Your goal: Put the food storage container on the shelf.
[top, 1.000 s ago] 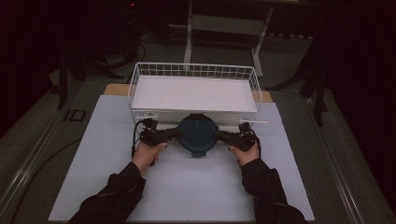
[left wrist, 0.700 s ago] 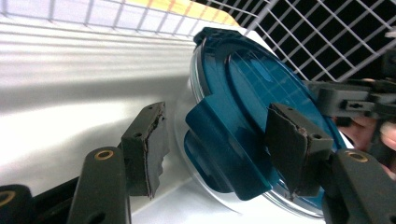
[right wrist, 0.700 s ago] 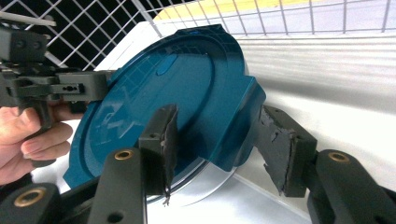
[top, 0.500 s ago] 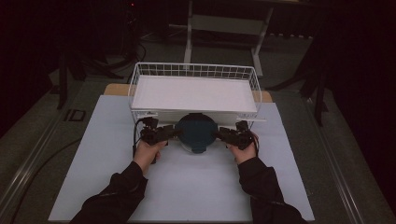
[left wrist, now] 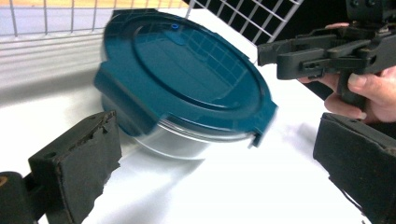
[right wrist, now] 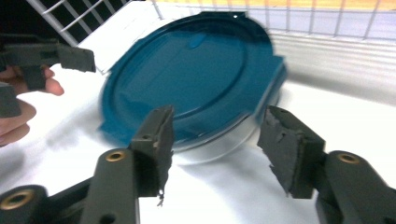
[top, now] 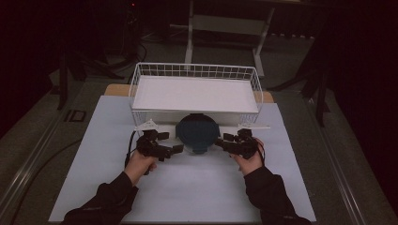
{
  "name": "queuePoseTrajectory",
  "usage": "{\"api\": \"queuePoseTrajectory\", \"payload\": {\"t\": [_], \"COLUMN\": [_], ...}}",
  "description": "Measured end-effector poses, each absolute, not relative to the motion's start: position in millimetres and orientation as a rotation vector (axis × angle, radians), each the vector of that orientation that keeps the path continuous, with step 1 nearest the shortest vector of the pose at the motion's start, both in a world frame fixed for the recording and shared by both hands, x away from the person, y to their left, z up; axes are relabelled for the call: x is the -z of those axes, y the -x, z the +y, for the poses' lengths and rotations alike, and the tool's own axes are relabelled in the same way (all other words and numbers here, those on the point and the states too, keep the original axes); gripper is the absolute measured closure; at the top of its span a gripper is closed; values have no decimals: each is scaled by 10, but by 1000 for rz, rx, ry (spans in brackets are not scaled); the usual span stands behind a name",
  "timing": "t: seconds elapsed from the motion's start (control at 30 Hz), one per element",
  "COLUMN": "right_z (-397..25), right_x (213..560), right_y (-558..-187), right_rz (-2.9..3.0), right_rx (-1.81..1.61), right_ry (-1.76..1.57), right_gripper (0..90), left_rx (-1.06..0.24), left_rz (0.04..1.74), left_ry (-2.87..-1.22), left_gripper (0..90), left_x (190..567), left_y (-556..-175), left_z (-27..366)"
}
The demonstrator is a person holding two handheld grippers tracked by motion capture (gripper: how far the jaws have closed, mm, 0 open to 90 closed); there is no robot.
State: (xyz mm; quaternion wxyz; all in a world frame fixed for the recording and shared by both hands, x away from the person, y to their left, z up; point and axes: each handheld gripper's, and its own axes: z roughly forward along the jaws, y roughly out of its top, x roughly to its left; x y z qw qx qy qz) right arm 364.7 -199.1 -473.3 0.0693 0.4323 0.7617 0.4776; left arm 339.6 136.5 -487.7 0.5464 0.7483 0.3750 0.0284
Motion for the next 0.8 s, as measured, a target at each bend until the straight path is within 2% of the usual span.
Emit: {"api": "queuePoseTrajectory", "payload": {"t": [0.17, 0.27, 0.33, 0.8], "right_z": [-1911, -1819, -1747, -1495], "right_x": [4694, 4740, 4787, 4919], "right_y": [-3428, -3313, -3263, -3362], "right_rz": [2339, 2405, 2458, 2519], "right_rx": [-1451, -1452, -1446, -1420], "right_ry": [-1273, -1266, -1248, -1224], "right_gripper": [564, 789, 898, 900], "left_rx": [-84, -117, -142, -190], "left_rz": [848, 833, 838, 850], "left_ry": [-1802, -1803, -1797, -1775], "left_gripper": [11, 11, 11, 11], "left_x": [4825, 4805, 4803, 4920], "left_y": [-3209, -3109, -3053, -2934], "left_z": [1356, 1360, 1375, 1474]}}
